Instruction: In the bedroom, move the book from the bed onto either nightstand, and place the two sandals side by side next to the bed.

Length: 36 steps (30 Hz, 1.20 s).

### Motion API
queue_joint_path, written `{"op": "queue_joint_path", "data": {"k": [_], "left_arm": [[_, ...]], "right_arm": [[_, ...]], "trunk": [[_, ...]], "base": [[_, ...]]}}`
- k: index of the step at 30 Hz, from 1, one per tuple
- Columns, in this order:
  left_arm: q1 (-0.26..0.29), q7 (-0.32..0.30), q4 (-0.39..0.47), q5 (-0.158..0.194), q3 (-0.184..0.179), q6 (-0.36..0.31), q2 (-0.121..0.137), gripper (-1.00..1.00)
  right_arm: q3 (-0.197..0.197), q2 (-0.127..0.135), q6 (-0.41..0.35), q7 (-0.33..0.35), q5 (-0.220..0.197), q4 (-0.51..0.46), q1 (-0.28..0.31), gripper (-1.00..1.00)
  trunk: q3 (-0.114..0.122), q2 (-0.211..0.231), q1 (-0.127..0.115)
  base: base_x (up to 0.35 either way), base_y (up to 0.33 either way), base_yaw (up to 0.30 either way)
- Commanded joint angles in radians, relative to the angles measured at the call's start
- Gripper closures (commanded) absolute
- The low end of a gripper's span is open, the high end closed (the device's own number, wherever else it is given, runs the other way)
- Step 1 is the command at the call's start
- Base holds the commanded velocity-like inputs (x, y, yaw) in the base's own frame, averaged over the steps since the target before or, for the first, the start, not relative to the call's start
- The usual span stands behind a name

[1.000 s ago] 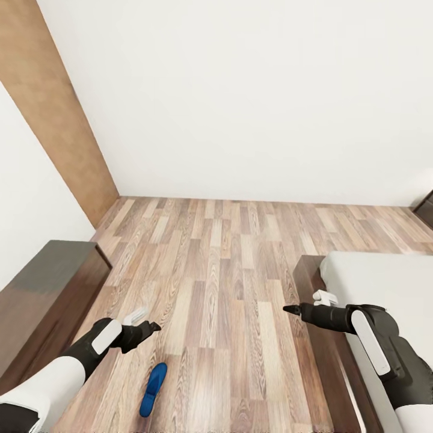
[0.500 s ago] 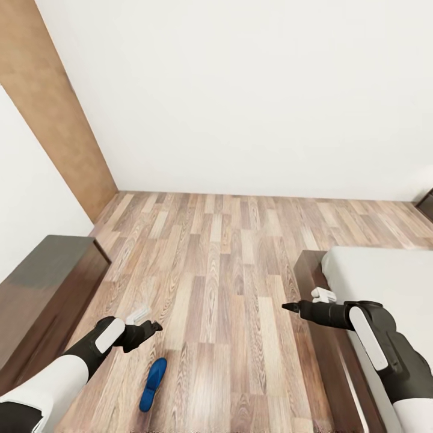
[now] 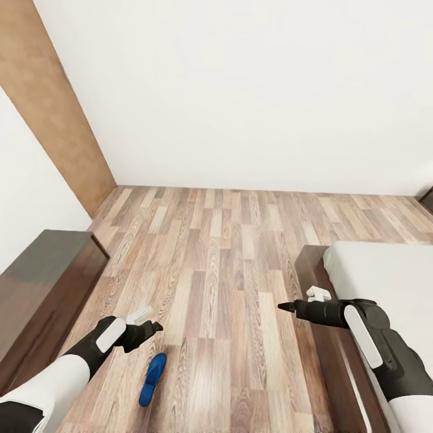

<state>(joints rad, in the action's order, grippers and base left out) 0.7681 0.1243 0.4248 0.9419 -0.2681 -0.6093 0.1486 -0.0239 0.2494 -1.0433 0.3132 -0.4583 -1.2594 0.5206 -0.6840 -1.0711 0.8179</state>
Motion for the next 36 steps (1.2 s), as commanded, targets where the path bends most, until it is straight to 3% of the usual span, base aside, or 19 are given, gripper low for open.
{"op": "queue_joint_path", "data": {"k": [1, 8, 36], "left_arm": [[0.001, 0.009, 0.003, 0.011, -0.007, -0.002, 0.001, -1.0], [0.001, 0.01, 0.003, 0.011, -0.008, -0.003, 0.0, -1.0], [0.028, 0.005, 0.018, 0.011, -0.008, -0.009, 0.007, -1.0]], "right_arm": [[0.005, -0.002, -0.004, 0.01, 0.009, 0.0, 0.001, -1.0], [0.035, -0.006, -0.004, 0.008, 0.01, 0.0, 0.002, -1.0], [0.081, -0.01, -0.004, 0.004, 0.012, 0.015, 0.001, -1.0]], "trunk": [[-0.006, -0.008, 0.004], [-0.039, -0.057, 0.031], [-0.172, -0.253, 0.138]], "base": [[0.0, 0.0, 0.0], [0.0, 0.0, 0.0], [0.0, 0.0, 0.0]]}}
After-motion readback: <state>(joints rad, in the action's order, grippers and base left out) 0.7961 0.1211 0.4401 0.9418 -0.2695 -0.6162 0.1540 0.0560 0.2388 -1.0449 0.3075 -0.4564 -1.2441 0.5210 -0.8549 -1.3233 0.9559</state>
